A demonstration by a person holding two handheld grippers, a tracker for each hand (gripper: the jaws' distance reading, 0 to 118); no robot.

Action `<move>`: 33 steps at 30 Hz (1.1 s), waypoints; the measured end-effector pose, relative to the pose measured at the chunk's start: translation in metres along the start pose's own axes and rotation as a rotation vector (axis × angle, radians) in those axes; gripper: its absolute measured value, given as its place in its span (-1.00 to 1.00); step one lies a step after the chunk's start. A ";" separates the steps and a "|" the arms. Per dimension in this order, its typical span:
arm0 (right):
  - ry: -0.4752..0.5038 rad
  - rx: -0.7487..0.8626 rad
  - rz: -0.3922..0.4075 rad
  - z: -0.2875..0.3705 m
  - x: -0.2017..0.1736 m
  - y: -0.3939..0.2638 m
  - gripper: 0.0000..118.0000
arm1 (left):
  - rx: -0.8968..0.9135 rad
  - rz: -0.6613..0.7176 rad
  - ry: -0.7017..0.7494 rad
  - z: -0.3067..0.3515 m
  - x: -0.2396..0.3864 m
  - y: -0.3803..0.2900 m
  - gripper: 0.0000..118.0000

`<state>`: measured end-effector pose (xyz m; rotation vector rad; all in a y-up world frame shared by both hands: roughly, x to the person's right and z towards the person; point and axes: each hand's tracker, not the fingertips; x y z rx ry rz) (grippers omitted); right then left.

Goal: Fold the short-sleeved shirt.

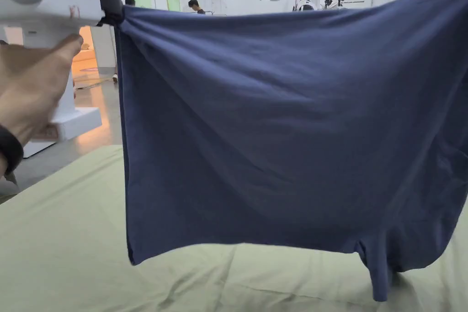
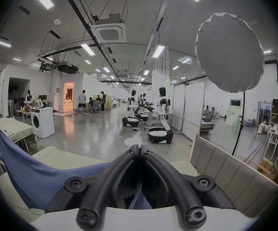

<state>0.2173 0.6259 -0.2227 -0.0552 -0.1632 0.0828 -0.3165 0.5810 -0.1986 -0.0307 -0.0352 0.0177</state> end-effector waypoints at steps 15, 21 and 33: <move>-0.067 0.041 0.027 -0.072 -0.042 0.024 -0.95 | -0.038 0.066 0.085 -0.113 -0.019 -0.005 -0.87; 0.047 -0.046 -0.047 -0.080 -0.041 -0.041 -0.95 | -0.127 0.101 0.018 -0.119 -0.019 -0.076 -0.87; 0.217 -0.182 -0.107 0.030 -0.004 -0.201 -0.95 | -0.279 0.210 -0.120 -0.003 -0.016 -0.230 -0.87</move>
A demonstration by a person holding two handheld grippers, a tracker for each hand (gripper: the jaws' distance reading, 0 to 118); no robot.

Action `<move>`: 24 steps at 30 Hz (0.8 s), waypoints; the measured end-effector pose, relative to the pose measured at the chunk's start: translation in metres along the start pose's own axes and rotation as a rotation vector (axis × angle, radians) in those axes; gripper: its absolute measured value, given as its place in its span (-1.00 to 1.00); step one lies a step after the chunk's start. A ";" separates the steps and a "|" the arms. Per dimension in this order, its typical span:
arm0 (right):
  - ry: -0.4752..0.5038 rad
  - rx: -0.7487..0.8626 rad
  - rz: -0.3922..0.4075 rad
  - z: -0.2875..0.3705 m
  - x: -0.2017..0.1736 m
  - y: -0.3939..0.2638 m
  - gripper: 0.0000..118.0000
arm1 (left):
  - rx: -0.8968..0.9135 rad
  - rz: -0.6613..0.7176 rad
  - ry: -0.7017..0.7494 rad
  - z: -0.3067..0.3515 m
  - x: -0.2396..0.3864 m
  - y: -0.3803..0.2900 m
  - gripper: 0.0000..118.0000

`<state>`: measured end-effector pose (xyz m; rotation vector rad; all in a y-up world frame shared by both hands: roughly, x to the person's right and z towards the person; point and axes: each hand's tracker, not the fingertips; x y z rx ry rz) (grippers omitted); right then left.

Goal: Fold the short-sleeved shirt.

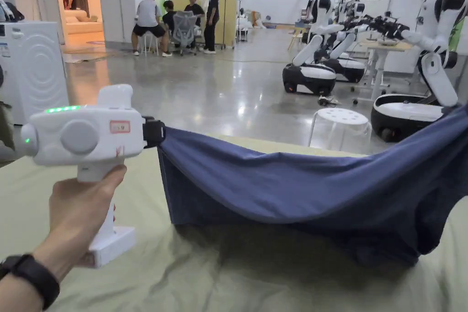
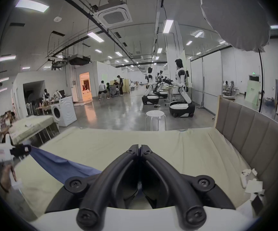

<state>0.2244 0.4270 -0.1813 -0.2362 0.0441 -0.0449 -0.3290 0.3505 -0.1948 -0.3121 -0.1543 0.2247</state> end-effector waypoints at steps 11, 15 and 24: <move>-0.019 -0.124 -0.148 0.210 0.010 -0.196 -0.95 | -0.110 0.070 -0.042 0.182 -0.029 -0.170 -0.87; -0.099 -0.254 -0.226 0.238 0.007 -0.260 -0.95 | -0.231 0.076 0.003 0.197 -0.039 -0.222 -0.87; -0.161 -0.454 -0.196 0.224 0.033 -0.329 -0.31 | -0.319 0.153 -0.012 0.198 -0.080 -0.270 -0.29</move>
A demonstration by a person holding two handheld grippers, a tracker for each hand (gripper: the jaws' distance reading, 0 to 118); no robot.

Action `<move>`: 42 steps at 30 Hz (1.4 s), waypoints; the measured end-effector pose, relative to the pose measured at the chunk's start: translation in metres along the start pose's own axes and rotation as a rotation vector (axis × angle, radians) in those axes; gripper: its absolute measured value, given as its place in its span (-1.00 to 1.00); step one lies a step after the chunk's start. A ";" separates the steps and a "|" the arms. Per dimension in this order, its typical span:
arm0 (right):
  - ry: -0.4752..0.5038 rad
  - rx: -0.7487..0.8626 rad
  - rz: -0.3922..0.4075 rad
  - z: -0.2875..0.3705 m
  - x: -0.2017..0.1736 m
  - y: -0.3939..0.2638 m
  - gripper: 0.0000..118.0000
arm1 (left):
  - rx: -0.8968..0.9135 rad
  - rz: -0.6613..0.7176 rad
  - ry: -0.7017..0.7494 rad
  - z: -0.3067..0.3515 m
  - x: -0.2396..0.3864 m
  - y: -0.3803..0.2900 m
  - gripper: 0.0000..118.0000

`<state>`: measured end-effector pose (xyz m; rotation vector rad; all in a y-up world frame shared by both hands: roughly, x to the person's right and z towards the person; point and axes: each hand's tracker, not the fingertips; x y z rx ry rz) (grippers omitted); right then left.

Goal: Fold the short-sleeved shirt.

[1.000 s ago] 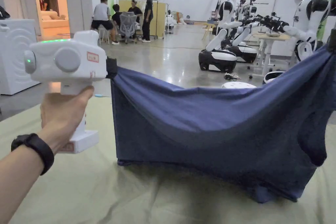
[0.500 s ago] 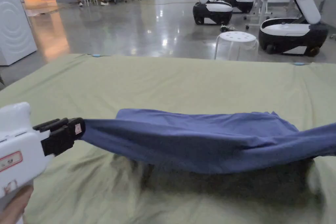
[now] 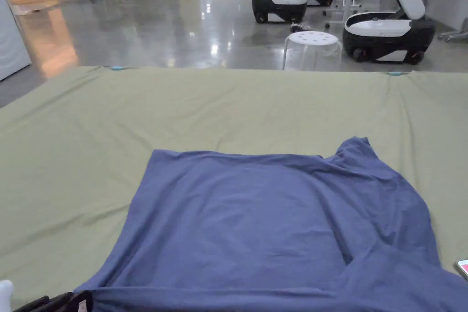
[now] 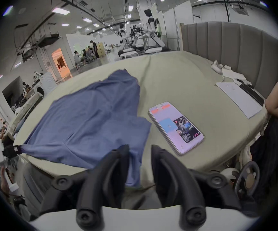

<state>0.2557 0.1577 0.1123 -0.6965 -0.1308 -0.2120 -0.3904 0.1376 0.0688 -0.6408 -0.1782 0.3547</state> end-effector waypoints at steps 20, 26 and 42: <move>0.093 0.418 0.206 0.089 -0.086 0.028 0.02 | 0.488 -0.394 0.135 0.105 0.176 0.012 -0.23; 0.116 0.452 0.242 0.088 -0.113 0.027 -1.00 | 0.453 -0.347 0.037 0.108 0.181 0.011 -0.96; 0.164 0.408 0.206 0.085 -0.103 0.026 -1.00 | 0.398 -0.254 0.094 0.091 0.118 -0.002 -0.67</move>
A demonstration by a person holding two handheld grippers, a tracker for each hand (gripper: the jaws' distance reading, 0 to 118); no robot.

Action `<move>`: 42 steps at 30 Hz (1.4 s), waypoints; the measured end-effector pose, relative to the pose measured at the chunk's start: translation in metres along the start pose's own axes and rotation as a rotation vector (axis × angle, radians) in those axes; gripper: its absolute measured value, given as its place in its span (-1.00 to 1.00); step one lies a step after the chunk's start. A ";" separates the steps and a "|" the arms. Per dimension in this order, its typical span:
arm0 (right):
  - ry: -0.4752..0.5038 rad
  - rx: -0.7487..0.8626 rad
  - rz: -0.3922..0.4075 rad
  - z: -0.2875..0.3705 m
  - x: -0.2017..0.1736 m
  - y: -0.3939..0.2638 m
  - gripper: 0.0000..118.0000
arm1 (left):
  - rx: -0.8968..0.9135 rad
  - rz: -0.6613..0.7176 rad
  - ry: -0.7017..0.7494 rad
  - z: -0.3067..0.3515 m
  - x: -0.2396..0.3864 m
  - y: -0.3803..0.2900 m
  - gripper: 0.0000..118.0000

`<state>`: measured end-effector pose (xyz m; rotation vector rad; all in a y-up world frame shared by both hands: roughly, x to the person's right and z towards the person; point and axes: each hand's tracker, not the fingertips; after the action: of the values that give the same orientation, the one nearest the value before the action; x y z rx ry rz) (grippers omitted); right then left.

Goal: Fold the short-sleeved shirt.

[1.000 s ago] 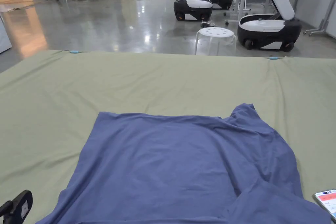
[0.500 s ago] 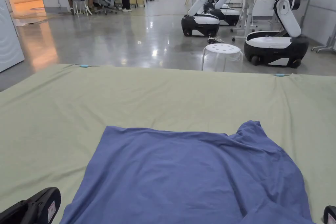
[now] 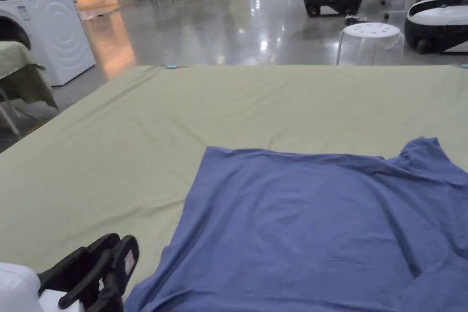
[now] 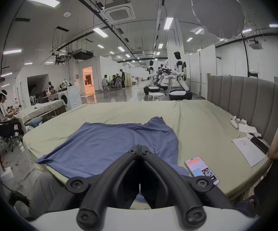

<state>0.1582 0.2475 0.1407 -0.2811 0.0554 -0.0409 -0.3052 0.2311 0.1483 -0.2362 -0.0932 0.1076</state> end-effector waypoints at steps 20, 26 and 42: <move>-0.023 -0.153 -0.067 -0.016 0.021 -0.021 -1.00 | -0.524 0.039 0.014 -0.104 -0.082 -0.100 -0.26; -0.019 -0.171 -0.166 -0.016 0.033 -0.022 -1.00 | -0.554 -0.002 0.017 -0.105 -0.066 -0.096 -0.74; -0.197 -0.316 -0.307 -0.010 0.093 -0.089 -0.19 | -0.603 -0.085 0.050 -0.112 -0.058 -0.090 -0.80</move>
<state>0.2473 0.1545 0.1515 -0.6069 -0.1793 -0.3111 -0.3427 0.1118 0.0569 -0.8360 -0.0841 -0.0149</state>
